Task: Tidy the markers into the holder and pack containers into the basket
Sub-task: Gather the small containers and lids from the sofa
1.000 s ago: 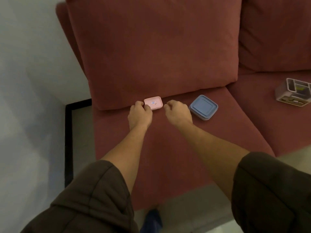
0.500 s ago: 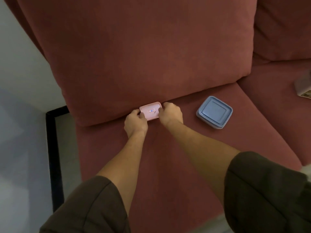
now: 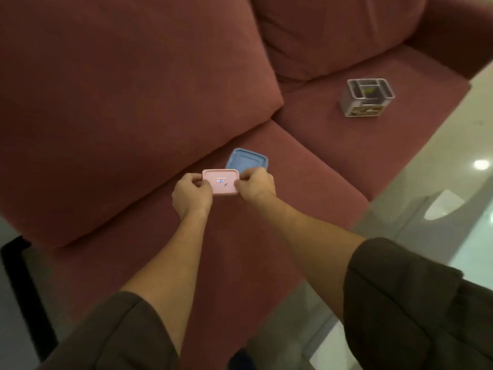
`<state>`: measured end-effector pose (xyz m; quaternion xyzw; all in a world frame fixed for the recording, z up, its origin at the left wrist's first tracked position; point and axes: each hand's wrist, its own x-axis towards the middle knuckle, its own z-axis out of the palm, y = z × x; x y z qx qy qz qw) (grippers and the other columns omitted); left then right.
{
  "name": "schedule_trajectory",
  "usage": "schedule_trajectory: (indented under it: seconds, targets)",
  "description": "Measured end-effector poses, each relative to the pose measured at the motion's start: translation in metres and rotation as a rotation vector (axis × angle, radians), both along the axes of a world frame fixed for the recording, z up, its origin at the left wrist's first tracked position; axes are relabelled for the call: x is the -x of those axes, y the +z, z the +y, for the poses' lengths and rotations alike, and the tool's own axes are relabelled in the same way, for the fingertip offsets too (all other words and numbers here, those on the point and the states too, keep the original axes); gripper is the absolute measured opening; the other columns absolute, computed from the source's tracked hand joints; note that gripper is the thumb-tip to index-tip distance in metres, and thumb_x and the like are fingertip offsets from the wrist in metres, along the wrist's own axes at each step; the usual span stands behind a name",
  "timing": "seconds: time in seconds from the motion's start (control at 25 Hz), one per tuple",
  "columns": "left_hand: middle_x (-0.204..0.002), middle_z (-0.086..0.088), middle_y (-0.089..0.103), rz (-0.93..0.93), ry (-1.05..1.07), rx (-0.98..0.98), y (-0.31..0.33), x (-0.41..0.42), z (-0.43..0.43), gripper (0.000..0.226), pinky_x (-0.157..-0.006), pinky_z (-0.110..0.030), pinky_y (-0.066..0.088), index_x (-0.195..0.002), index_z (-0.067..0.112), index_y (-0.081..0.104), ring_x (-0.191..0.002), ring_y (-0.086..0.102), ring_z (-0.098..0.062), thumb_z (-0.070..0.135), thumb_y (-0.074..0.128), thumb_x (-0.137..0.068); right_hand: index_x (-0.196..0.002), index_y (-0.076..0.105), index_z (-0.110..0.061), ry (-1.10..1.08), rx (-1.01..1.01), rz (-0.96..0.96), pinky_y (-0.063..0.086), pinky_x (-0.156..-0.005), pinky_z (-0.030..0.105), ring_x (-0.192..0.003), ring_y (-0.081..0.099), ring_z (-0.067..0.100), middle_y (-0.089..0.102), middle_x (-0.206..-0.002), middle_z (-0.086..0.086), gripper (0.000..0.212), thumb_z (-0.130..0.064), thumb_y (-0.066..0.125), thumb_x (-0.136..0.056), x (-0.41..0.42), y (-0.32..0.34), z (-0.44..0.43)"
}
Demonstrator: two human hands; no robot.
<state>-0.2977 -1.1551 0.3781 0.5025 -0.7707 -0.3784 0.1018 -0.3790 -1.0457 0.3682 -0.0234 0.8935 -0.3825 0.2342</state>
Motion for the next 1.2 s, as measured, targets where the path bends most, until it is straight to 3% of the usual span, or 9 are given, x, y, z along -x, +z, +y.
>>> schedule_trajectory:
  seconds: [0.24,0.36,0.52,0.76,0.96,1.2]
  targets:
    - [-0.111,-0.003,0.073,0.054,-0.366,-0.038,0.028,0.083,0.187,0.027,-0.089,-0.031,0.047,-0.111,0.019,0.073,-0.108,0.065,-0.027,0.018,0.061,-0.087,-0.094,0.079,-0.019,-0.324,-0.018,0.044,0.056,-0.083,0.031,-0.097,0.070,0.026,0.077,-0.097,0.006,0.022,-0.016,0.061,-0.083,0.045,0.038,0.215]
    - [-0.111,-0.003,0.074,0.067,-0.536,-0.083,0.033,0.105,0.295,0.029,-0.087,-0.029,0.048,-0.110,0.020,0.073,-0.107,0.065,-0.026,0.017,0.060,-0.085,-0.096,0.080,-0.018,-0.481,-0.052,0.083,0.057,-0.086,0.033,-0.098,0.071,0.026,0.078,-0.097,0.007,0.022,-0.016,0.063,-0.083,0.048,0.049,0.333]
    - [-0.108,-0.002,0.074,0.069,-0.725,-0.116,0.028,0.115,0.423,0.026,-0.084,-0.029,0.048,-0.107,0.019,0.074,-0.104,0.066,-0.025,0.016,0.061,-0.084,-0.090,0.080,-0.018,-0.665,-0.026,0.045,0.061,-0.084,0.042,-0.090,0.074,0.031,0.077,-0.090,0.008,0.022,-0.013,0.061,-0.079,0.032,0.042,0.464]
    - [-0.105,-0.002,0.074,-0.014,-1.008,-0.178,-0.012,0.109,0.586,0.023,-0.081,-0.025,0.048,-0.108,0.016,0.072,-0.100,0.066,-0.021,0.015,0.064,-0.086,-0.079,0.073,-0.018,-0.895,-0.055,-0.028,0.061,-0.080,0.042,-0.086,0.074,0.030,0.076,-0.085,0.012,0.018,-0.007,0.058,-0.083,-0.008,0.002,0.626]
    - [-0.107,0.000,0.072,-0.112,-1.133,-0.172,-0.064,0.098,0.649,0.023,-0.086,-0.034,0.054,-0.110,0.016,0.069,-0.100,0.065,-0.020,0.017,0.061,-0.089,-0.098,0.077,-0.010,-0.967,-0.112,-0.148,0.062,-0.084,0.043,-0.088,0.075,0.030,0.076,-0.092,0.013,0.021,-0.006,0.062,-0.083,-0.027,-0.057,0.692]
    - [-0.110,0.001,0.071,-0.226,-1.224,-0.134,-0.120,0.102,0.668,0.024,-0.086,-0.028,0.050,-0.114,0.018,0.068,-0.103,0.064,-0.019,0.020,0.064,-0.090,-0.099,0.071,-0.005,-0.925,-0.199,-0.323,0.065,-0.074,0.043,-0.066,0.076,0.026,0.075,-0.079,0.012,0.021,-0.003,0.068,-0.079,-0.026,-0.106,0.718]
